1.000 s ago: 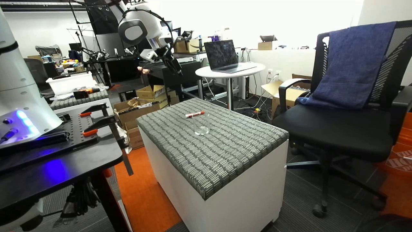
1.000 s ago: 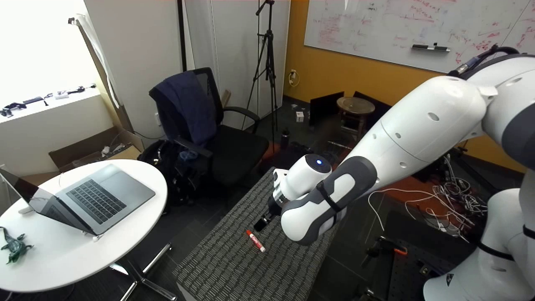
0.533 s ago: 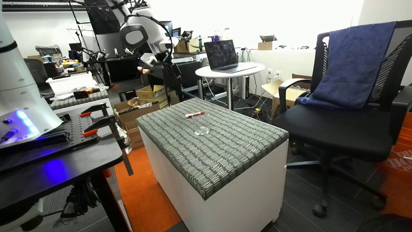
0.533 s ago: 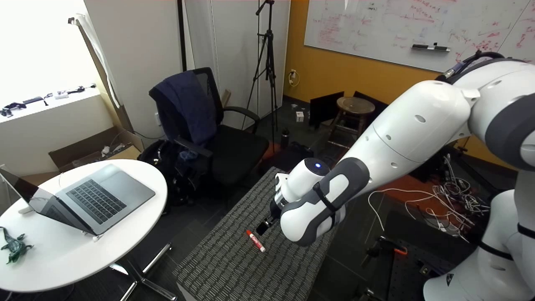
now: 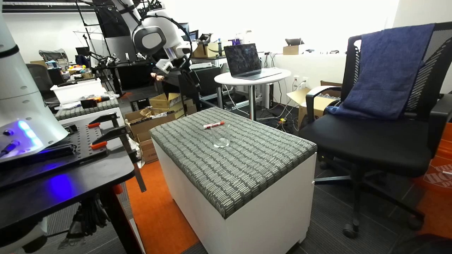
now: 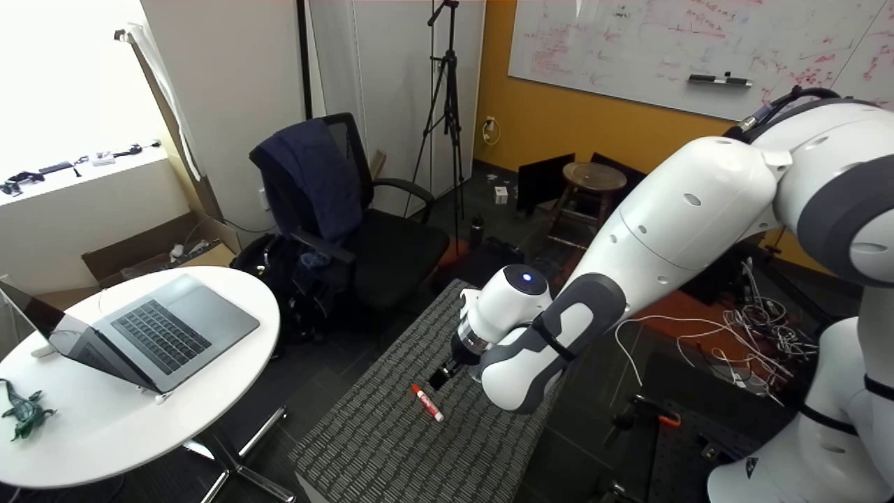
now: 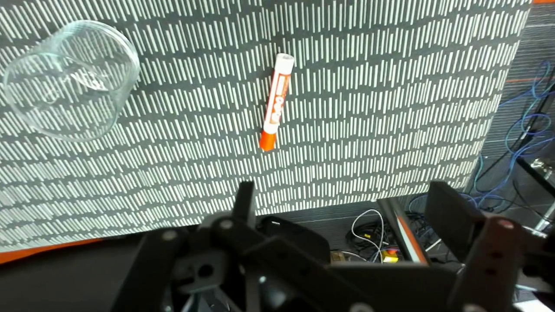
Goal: Take the marker from the table and put it in the glass cup
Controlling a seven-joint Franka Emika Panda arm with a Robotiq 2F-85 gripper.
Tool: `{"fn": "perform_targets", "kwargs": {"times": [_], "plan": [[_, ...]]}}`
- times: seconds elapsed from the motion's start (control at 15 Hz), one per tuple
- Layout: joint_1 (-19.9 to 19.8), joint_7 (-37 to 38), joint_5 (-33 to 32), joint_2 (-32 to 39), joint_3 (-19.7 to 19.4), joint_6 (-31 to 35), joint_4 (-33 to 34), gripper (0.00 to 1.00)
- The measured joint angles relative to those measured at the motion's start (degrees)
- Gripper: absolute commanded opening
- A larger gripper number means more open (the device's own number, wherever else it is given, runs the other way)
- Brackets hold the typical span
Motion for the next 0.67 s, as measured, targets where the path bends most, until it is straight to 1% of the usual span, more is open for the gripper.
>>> {"fn": "perform_targets", "kwargs": {"times": [0.13, 0.27, 0.47, 0.67], "plan": [[0.29, 4.83, -4.2, 1.08, -1.69, -0.11, 0.41, 1.0], [0.32, 8.05, -6.6, 2.61, -2.66, -0.16, 1.39, 1.0], [0.21, 10.77, -7.96, 5.37, -2.77, -0.31, 3.78, 1.0], [0.08, 11.91, -8.3, 8.22, -2.44, -1.13, 6.6, 1.0]]}}
